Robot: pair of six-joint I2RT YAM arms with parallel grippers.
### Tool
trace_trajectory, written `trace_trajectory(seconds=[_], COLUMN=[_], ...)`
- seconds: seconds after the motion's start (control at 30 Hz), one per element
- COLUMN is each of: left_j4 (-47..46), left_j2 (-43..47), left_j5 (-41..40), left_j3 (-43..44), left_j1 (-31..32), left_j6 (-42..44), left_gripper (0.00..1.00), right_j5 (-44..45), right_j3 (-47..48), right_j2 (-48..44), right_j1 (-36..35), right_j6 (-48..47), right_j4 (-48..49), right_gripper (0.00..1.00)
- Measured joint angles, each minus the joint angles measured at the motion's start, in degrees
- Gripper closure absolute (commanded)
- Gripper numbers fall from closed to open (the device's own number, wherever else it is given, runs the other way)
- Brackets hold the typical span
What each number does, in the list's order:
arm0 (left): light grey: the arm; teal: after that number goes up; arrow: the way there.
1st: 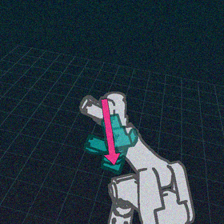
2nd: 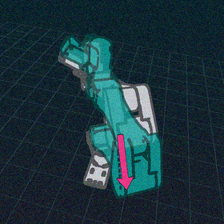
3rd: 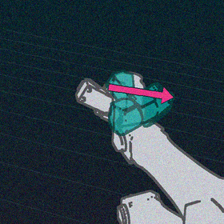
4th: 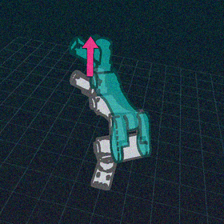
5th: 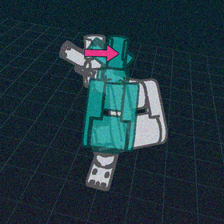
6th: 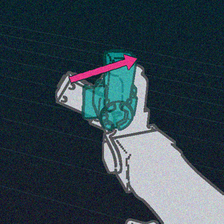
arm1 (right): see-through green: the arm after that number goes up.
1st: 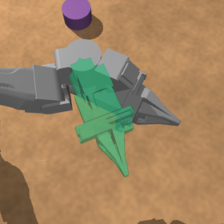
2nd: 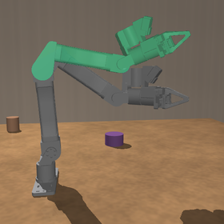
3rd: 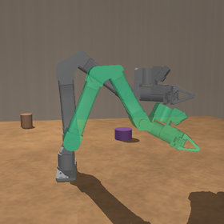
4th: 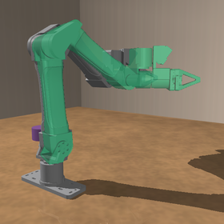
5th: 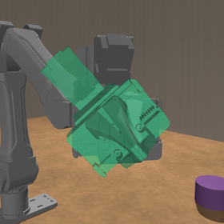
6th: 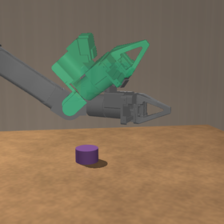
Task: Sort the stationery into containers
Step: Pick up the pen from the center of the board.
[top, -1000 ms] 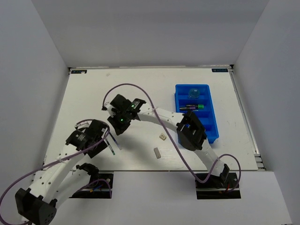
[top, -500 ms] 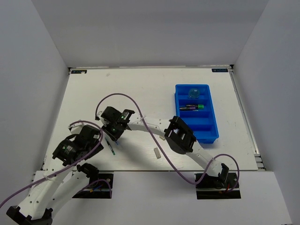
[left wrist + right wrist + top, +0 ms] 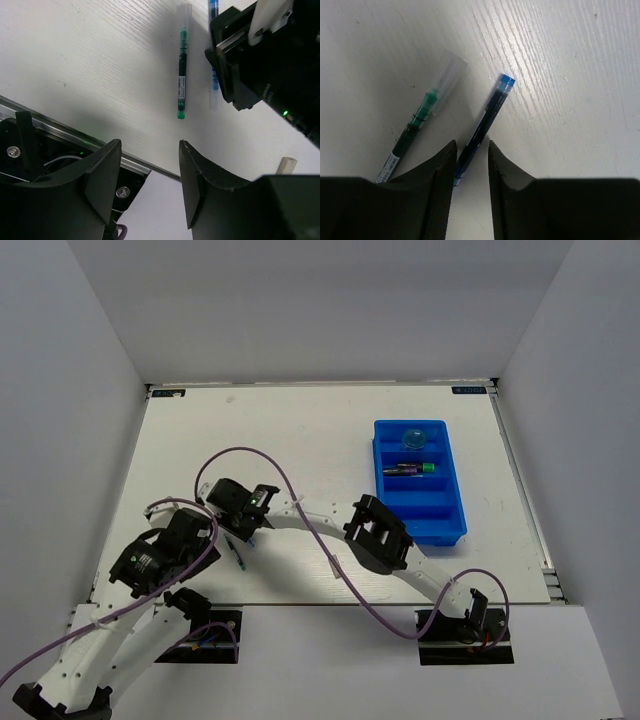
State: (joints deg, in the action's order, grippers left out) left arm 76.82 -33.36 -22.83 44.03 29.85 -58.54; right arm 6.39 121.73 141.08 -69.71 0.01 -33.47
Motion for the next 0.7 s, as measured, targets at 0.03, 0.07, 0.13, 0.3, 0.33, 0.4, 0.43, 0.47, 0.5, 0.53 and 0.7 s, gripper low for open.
trace_trajectory(seconds=[0.03, 0.07, 0.13, 0.3, 0.33, 0.4, 0.43, 0.47, 0.5, 0.53, 0.7], left_j4=[0.0, 0.04, 0.0, 0.07, 0.11, 0.17, 0.22, 0.26, 0.28, 0.31, 0.33], left_j2=[0.24, 0.48, 0.66, 0.68, 0.63, 0.5, 0.46, 0.48, 0.52, 0.55, 0.85], left_j5=[-0.02, -0.02, 0.0, 0.72, 0.98, 1.44, 1.66, 1.81, 1.92, 2.05, 2.29], left_j3=[-0.04, -0.09, -0.37, -2.21, -2.62, -3.21, -3.28, -3.28, -3.28, -3.28, -3.74], left_j1=[0.0, 0.0, 0.0, 0.02, 0.02, 0.02, 0.02, 0.0, 0.0, 0.0, 0.02], left_j6=[0.0, 0.0, 0.0, 0.11, 0.2, 0.28, 0.28, 0.28, 0.28, 0.28, 0.26], left_gripper=[0.4, 0.4, 0.4, 0.4, 0.4, 0.4, 0.4, 0.4, 0.4, 0.4, 0.4], right_j5=[1.25, 2.36, 3.54, 2.82, 2.12, 0.74, 0.0, -0.61, -1.14, -1.51, -2.1], right_j3=[0.0, 0.0, -0.22, -5.86, -7.02, -8.48, -8.92, -9.2, -9.57, -9.9, -11.85], right_j2=[0.02, 0.02, 0.02, -2.89, -3.52, -4.37, -4.63, -4.79, -4.98, -5.16, -6.27], right_j1=[-0.35, -0.59, -1.01, -0.81, -0.57, -0.07, 0.15, 0.31, 0.39, 0.52, 1.09], right_j6=[-0.68, -1.22, -1.86, -1.46, -1.38, -0.46, -0.11, 0.28, 0.68, 1.05, 1.79], right_j4=[-0.04, -0.09, 0.07, 2.62, 3.04, 3.41, 3.5, 3.54, 3.63, 3.69, 4.15], right_gripper=[0.64, 0.66, 0.68, 0.73, 0.73, 0.76, 0.78, 0.78, 0.8, 0.84, 1.0])
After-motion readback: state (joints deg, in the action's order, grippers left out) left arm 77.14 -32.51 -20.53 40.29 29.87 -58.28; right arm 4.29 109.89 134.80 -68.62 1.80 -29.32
